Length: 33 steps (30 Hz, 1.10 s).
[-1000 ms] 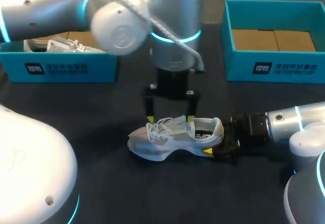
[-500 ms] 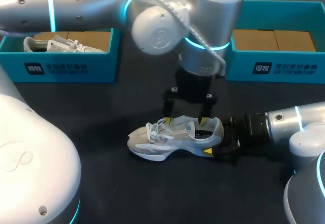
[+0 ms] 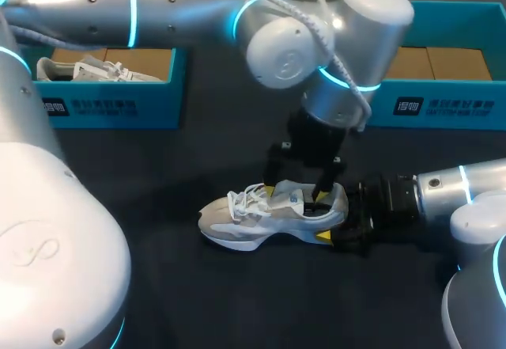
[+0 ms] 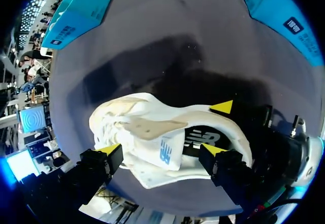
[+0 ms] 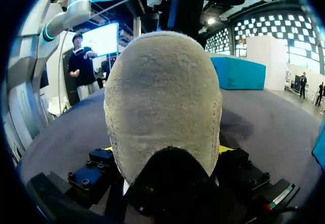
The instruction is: Take the shoe out of the shoebox, open the shoe tongue, remove and reinsert the insole, then place the shoe into the shoebox
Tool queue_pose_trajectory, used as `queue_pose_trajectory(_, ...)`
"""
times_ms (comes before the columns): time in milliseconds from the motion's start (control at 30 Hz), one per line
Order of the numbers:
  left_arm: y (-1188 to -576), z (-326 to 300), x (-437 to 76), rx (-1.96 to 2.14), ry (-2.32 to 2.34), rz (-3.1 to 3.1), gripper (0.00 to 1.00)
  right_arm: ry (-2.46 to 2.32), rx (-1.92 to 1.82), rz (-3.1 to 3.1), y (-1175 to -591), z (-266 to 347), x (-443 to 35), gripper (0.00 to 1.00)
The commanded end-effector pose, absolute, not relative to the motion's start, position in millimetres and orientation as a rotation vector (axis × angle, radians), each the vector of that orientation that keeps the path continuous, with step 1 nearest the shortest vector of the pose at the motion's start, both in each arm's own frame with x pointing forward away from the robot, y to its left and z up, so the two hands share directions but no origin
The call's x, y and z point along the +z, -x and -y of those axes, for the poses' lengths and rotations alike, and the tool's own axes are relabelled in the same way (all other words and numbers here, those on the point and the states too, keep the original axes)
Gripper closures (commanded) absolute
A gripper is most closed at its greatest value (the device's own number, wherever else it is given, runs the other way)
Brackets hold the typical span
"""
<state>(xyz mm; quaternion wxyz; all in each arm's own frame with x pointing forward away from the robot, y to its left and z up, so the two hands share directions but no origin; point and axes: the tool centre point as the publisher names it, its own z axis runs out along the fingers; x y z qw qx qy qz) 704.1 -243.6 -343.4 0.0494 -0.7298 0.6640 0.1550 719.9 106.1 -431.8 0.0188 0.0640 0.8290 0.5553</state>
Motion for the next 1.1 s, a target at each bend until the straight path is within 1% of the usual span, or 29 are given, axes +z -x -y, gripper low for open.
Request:
queue_pose_trajectory(33, -696.2, 249.4, -348.3, 0.586, 2.196, -1.890, 0.00, -0.200, 1.719, -2.577, -718.8, -108.3, -432.9, 1.00)
queue_pose_trajectory(167, -693.2, 243.2, -351.2, 0.609, 2.172, -1.870, 0.00, -0.200, 1.719, -2.577, -718.8, -108.3, -432.9, 1.00)
queue_pose_trajectory(233, -692.8, 239.3, -351.7, 0.625, 2.170, -1.867, 0.02, -0.200, 1.719, -2.577, -718.8, -108.3, -432.9, 1.00)
queue_pose_trajectory(367, -691.2, 230.5, -351.0, 0.655, 2.164, -1.864, 0.01, -0.200, 1.719, -2.577, -718.8, -108.3, -432.9, 1.00)
queue_pose_trajectory(500, -689.3, 223.6, -348.2, 0.658, 2.159, -1.858, 0.03, -0.200, 1.719, -2.577, -718.8, -108.3, -432.9, 1.00)
queue_pose_trajectory(667, -688.6, 214.4, -344.0, 0.660, 2.158, -1.848, 0.02, -0.200, 1.719, -2.577, -718.8, -108.3, -432.9, 1.00)
queue_pose_trajectory(867, -689.3, 203.8, -341.8, 0.669, 2.180, -1.845, 0.18, -0.200, 1.719, -2.577, -718.8, -108.3, -432.9, 1.00)
queue_pose_trajectory(1000, -690.5, 195.0, -337.9, 0.658, 2.208, -1.841, 0.23, -0.200, 1.719, -2.577, -718.8, -108.3, -432.9, 1.00)
queue_pose_trajectory(1100, -690.9, 189.4, -332.2, 0.637, 2.232, -1.846, 0.29, -0.200, 1.719, -2.577, -718.8, -108.3, -432.9, 1.00)
